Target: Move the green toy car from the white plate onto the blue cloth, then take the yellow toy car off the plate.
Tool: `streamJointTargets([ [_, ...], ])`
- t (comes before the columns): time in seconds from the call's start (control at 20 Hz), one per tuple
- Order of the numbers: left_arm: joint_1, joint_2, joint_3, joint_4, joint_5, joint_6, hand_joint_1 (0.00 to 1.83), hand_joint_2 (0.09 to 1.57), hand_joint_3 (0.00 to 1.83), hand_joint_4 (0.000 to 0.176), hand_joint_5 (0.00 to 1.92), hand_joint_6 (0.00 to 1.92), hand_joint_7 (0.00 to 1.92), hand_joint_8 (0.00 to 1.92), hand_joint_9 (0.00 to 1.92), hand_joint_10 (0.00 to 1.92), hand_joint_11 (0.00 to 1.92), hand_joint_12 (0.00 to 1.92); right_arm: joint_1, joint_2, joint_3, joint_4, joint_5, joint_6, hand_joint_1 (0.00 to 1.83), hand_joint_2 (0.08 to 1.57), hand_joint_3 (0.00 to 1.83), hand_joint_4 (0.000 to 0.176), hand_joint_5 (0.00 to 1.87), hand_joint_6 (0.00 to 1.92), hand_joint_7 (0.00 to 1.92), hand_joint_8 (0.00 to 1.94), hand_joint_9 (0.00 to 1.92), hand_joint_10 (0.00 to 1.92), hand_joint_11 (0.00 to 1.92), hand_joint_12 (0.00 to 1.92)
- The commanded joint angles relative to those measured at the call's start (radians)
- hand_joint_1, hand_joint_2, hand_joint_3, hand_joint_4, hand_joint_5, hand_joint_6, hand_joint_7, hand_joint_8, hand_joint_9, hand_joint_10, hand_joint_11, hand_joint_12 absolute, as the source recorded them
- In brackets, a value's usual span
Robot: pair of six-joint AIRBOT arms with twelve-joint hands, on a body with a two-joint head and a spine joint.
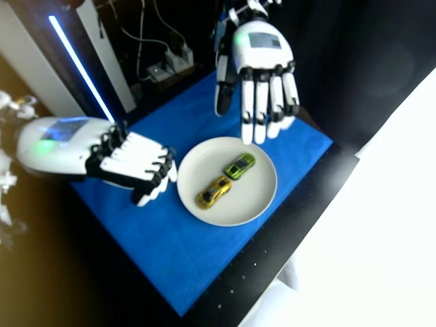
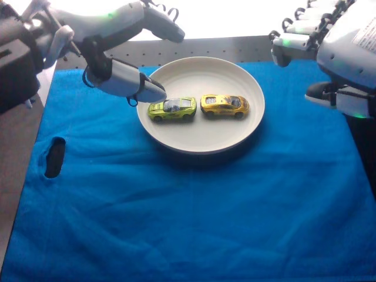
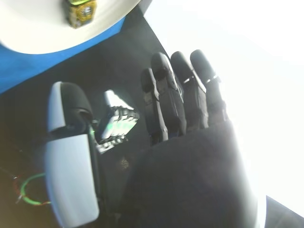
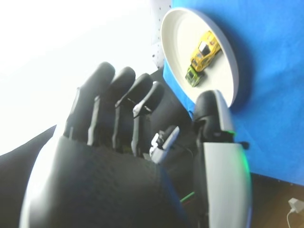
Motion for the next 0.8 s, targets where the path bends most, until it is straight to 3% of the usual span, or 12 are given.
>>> streamJointTargets([
  [0.0, -0.022, -0.011, 0.007, 0.007, -0.076, 0.002, 0.8, 0.91, 0.0, 0.0, 0.65, 0.04, 0.68, 0.03, 0.31, 0.6, 0.0, 1.2, 0.017, -0.002, 0.004, 0.004, 0.131, -0.007, 0.95, 1.2, 0.02, 0.0, 0.41, 1.09, 0.58, 1.16, 0.6, 1.42, 0.53, 1.85],
  [0.1, -0.046, -0.048, 0.04, 0.024, -0.036, 0.002, 0.8, 0.86, 0.0, 0.0, 0.71, 0.04, 0.74, 0.03, 0.45, 0.52, 0.0, 1.46, 0.017, -0.002, 0.004, 0.01, 0.133, -0.006, 0.93, 1.21, 0.02, 0.0, 0.4, 1.09, 0.56, 1.11, 0.58, 1.36, 0.49, 1.82],
  [0.15, -0.051, -0.062, 0.054, 0.025, -0.023, 0.002, 0.8, 0.84, 0.0, 0.0, 0.74, 0.04, 0.8, 0.06, 0.47, 0.81, 0.13, 1.69, 0.017, -0.002, 0.004, 0.012, 0.133, -0.006, 0.89, 1.21, 0.02, 0.0, 0.4, 1.07, 0.58, 1.08, 0.56, 1.33, 0.44, 1.84],
  [0.2, -0.055, -0.079, 0.07, 0.025, -0.008, 0.002, 0.81, 0.82, 0.0, 0.0, 0.75, 0.03, 0.81, 0.07, 0.45, 0.95, 0.18, 1.74, 0.017, -0.002, 0.004, 0.013, 0.134, -0.006, 0.88, 1.21, 0.02, 0.0, 0.42, 1.01, 0.6, 1.0, 0.54, 1.28, 0.39, 1.84],
  [0.3, -0.057, -0.112, 0.101, 0.025, 0.021, 0.002, 0.87, 0.84, 0.0, 0.0, 0.8, 0.05, 0.85, 0.09, 0.51, 1.0, 0.28, 1.67, 0.017, -0.002, 0.004, 0.013, 0.135, -0.006, 0.91, 1.21, 0.01, 0.0, 0.43, 0.97, 0.61, 0.94, 0.54, 1.24, 0.38, 1.81],
  [0.4, -0.057, -0.144, 0.132, 0.025, 0.049, 0.002, 0.92, 0.89, 0.01, 0.0, 0.76, 0.02, 0.76, 0.05, 0.42, 0.92, 0.11, 1.7, 0.017, -0.002, 0.004, 0.016, 0.137, -0.006, 1.01, 1.21, 0.01, 0.0, 0.42, 0.95, 0.57, 0.94, 0.54, 1.23, 0.38, 1.79],
  [0.45, -0.057, -0.159, 0.146, 0.025, 0.065, 0.003, 0.96, 0.89, 0.01, 0.0, 0.78, 0.02, 0.84, 0.11, 0.44, 1.09, 0.19, 1.77, 0.017, -0.002, 0.005, 0.017, 0.138, -0.006, 1.03, 1.23, 0.01, 0.0, 0.38, 0.98, 0.52, 0.96, 0.49, 1.25, 0.33, 1.81],
  [0.55, -0.057, -0.179, 0.166, 0.025, 0.083, 0.003, 0.96, 0.89, 0.0, 0.0, 0.81, 0.03, 0.83, 0.13, 0.41, 1.1, 0.13, 1.75, 0.017, -0.002, 0.005, 0.017, 0.138, -0.006, 1.03, 1.24, 0.01, 0.0, 0.36, 1.03, 0.48, 1.08, 0.47, 1.36, 0.35, 1.86],
  [0.75, -0.051, -0.224, 0.212, 0.023, 0.118, 0.002, 0.94, 0.91, 0.0, 0.0, 0.78, 0.01, 0.77, 0.13, 0.45, 0.87, 0.12, 1.6, 0.017, -0.002, 0.005, 0.017, 0.139, -0.006, 1.02, 1.23, 0.01, 0.0, 0.39, 1.0, 0.51, 1.01, 0.5, 1.27, 0.3, 1.87],
])
